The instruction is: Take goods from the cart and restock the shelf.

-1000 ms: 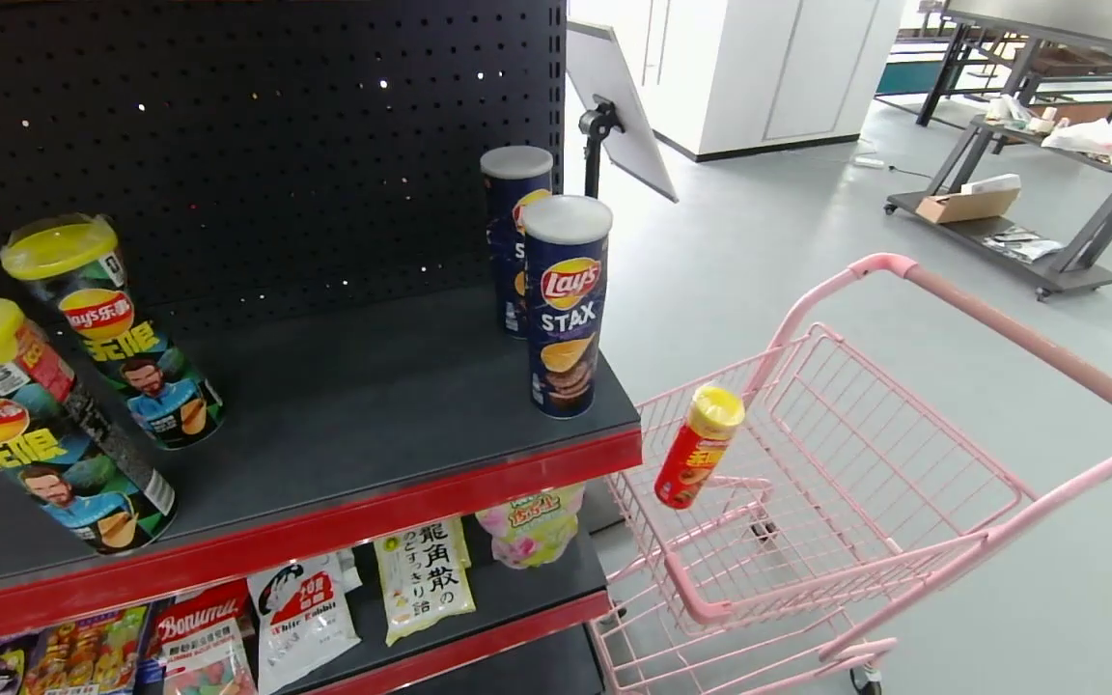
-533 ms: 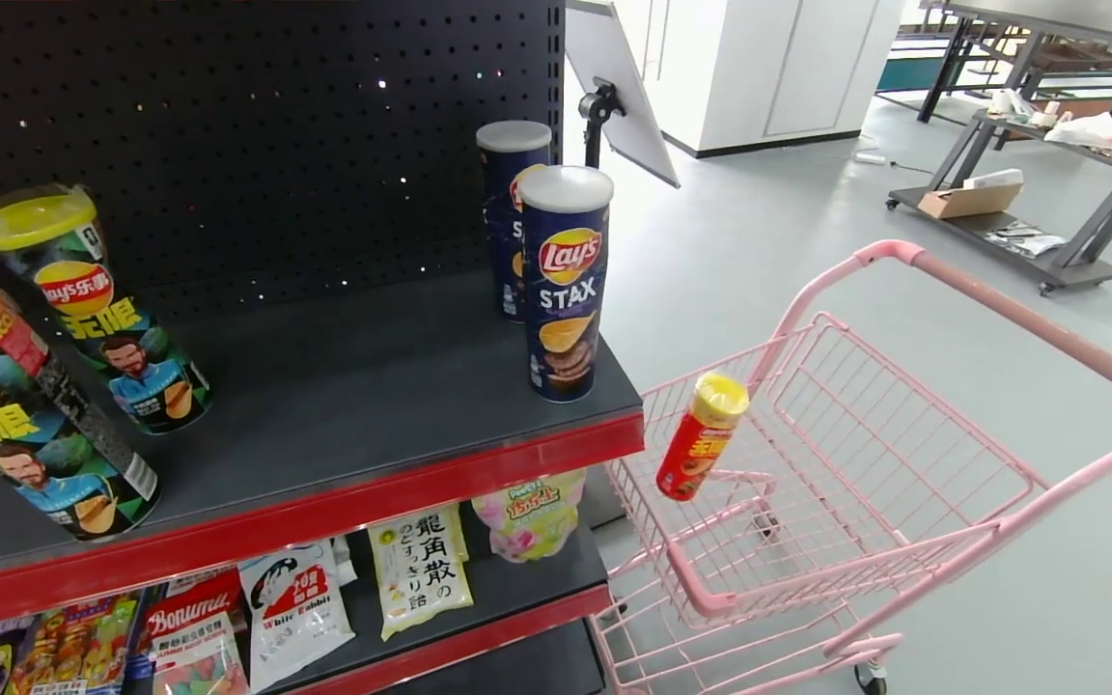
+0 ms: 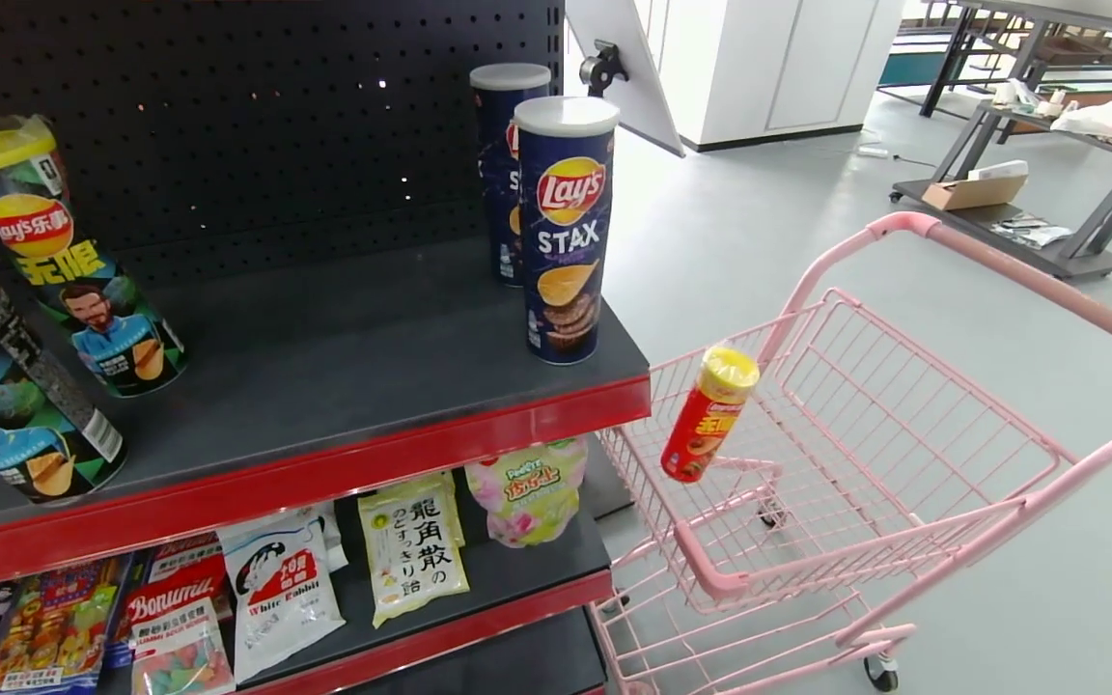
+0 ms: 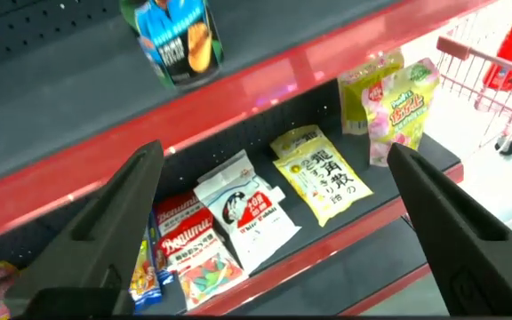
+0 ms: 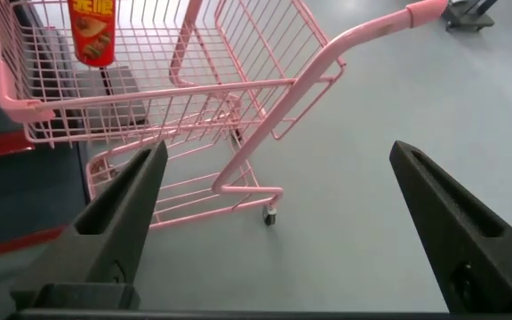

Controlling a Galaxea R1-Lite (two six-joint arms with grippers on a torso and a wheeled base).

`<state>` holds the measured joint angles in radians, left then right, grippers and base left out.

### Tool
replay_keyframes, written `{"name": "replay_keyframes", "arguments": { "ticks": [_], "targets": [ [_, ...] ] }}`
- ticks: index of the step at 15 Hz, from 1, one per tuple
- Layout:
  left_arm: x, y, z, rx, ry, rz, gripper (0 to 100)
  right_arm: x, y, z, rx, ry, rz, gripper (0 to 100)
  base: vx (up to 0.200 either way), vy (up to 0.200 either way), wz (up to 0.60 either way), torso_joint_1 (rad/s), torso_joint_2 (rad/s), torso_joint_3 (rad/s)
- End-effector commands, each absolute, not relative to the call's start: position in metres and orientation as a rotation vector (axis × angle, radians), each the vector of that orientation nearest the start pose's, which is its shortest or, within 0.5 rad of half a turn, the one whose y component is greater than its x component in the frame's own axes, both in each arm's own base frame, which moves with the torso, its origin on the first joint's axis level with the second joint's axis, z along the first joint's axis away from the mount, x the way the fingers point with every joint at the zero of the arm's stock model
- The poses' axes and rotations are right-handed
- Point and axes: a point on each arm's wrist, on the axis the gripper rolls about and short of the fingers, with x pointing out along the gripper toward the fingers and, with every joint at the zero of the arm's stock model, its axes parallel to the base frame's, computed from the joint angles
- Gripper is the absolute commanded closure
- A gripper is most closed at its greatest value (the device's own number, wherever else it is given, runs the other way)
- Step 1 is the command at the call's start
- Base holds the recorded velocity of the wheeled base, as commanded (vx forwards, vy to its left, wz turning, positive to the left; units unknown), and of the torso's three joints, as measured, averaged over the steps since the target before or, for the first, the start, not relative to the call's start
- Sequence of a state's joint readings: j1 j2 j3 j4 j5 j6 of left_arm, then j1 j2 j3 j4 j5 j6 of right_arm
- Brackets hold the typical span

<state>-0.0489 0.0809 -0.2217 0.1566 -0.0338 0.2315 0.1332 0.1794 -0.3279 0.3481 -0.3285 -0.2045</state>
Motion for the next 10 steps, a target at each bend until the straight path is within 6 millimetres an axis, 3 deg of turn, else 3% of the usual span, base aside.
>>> {"name": "replay_keyframes", "arguments": {
  "ticks": [1,8,10],
  "targets": [
    [-0.034,0.0009,0.1221,0.232,0.007,-0.084,0,-0.0332,-0.0118,0.134,-0.25,0.212,-0.174,0,0.0,0.0,0.0,-0.183,0.54,0.344],
    [-0.0338,0.0009,0.1217,0.232,0.009,-0.085,0,-0.0325,-0.0117,0.1337,-0.251,0.218,-0.173,0,0.0,0.0,0.0,-0.163,0.54,0.369],
    [-0.0338,0.0009,0.1217,0.232,0.009,-0.085,0,-0.0307,-0.0115,0.1359,-0.267,0.229,-0.166,0,0.0,0.0,0.3,-0.107,0.44,0.325]
  ]
}}
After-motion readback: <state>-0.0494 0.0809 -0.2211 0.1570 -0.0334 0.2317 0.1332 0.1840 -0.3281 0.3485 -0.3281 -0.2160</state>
